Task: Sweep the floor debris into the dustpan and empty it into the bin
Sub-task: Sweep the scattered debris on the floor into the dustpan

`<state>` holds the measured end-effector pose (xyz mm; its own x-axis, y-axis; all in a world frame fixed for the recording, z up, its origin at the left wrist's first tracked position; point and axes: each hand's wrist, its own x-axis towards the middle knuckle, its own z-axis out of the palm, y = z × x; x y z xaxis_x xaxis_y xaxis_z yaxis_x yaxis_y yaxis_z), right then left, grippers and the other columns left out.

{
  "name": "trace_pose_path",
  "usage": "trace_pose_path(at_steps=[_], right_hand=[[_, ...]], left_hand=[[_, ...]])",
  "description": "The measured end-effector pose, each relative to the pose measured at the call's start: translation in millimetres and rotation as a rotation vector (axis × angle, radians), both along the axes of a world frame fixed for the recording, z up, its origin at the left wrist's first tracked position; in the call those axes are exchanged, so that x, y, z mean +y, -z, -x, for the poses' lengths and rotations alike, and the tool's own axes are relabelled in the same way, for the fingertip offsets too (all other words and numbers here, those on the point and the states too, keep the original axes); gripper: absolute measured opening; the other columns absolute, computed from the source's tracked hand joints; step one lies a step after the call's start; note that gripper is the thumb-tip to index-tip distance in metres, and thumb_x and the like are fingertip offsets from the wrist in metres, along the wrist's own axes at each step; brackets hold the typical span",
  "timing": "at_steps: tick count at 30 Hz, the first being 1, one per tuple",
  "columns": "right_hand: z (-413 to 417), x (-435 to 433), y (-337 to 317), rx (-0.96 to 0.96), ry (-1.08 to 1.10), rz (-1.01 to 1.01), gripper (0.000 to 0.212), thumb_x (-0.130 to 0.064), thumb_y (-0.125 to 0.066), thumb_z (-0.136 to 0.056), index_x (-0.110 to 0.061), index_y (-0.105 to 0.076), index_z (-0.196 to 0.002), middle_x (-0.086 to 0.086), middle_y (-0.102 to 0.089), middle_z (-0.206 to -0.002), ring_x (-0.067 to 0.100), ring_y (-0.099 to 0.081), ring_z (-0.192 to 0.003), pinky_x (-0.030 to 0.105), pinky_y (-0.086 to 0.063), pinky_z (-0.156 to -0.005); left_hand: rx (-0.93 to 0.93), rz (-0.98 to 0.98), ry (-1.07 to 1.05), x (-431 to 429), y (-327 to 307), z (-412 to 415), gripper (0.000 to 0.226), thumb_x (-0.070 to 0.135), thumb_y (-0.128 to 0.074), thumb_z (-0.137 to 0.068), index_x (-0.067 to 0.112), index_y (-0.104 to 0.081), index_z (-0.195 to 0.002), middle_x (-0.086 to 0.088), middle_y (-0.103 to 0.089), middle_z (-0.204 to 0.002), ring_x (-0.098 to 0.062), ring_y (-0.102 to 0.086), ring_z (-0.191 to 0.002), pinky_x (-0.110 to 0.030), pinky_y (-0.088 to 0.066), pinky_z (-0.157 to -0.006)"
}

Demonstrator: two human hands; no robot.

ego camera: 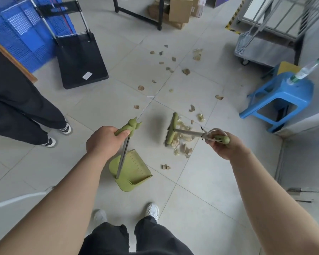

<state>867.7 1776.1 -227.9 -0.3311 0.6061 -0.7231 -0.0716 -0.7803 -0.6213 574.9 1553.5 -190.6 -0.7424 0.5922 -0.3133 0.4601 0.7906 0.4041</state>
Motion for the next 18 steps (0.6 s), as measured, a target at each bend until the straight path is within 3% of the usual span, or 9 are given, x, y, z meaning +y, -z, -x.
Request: trace_pose_path(at_steps=[4, 12, 16, 18], right_hand=[[-20, -6, -21, 0.045, 0.095, 0.056, 0.014, 0.011, -0.048, -0.086, 0.001, -0.055, -0.079, 0.02, -0.055, -0.087, 0.022, -0.058, -0.073, 0.018, -0.055, -0.049], [-41, -23, -31, -0.091, 0.223, 0.056, 0.012, 0.008, -0.052, -0.086, 0.001, -0.055, -0.077, 0.019, -0.055, -0.08, 0.025, -0.058, -0.068, 0.019, -0.053, -0.043], [-38, -26, -14, -0.189, 0.294, 0.055, 0.012, 0.005, -0.049, -0.09, -0.003, -0.054, -0.084, 0.014, -0.056, -0.084, 0.02, -0.059, -0.07, 0.022, -0.056, -0.054], [-29, -26, -5, -0.234, 0.328, 0.064, 0.01, 0.003, -0.048, -0.092, -0.004, -0.054, -0.086, 0.011, -0.056, -0.083, 0.019, -0.059, -0.068, 0.023, -0.055, -0.05]], left_hand=[[-0.017, -0.02, 0.052, 21, -5, -10, 0.049, 0.057, -0.053, -0.09, 0.013, -0.062, -0.068, -0.002, -0.065, -0.065, -0.022, -0.055, -0.057, -0.027, -0.031, -0.05], [-0.013, -0.038, 0.19, 64, -8, -13, 0.049, 0.057, -0.053, -0.09, 0.015, -0.061, -0.067, -0.001, -0.067, -0.067, -0.019, -0.054, -0.055, -0.026, -0.032, -0.05], [-0.012, -0.034, 0.251, 82, -6, 1, 0.049, 0.058, -0.053, -0.09, 0.016, -0.061, -0.066, 0.0, -0.067, -0.067, -0.018, -0.055, -0.055, -0.025, -0.031, -0.049], [-0.019, -0.019, 0.288, 91, -5, 12, 0.047, 0.059, -0.052, -0.09, 0.019, -0.061, -0.066, 0.002, -0.067, -0.068, -0.017, -0.057, -0.057, -0.025, -0.032, -0.05]])
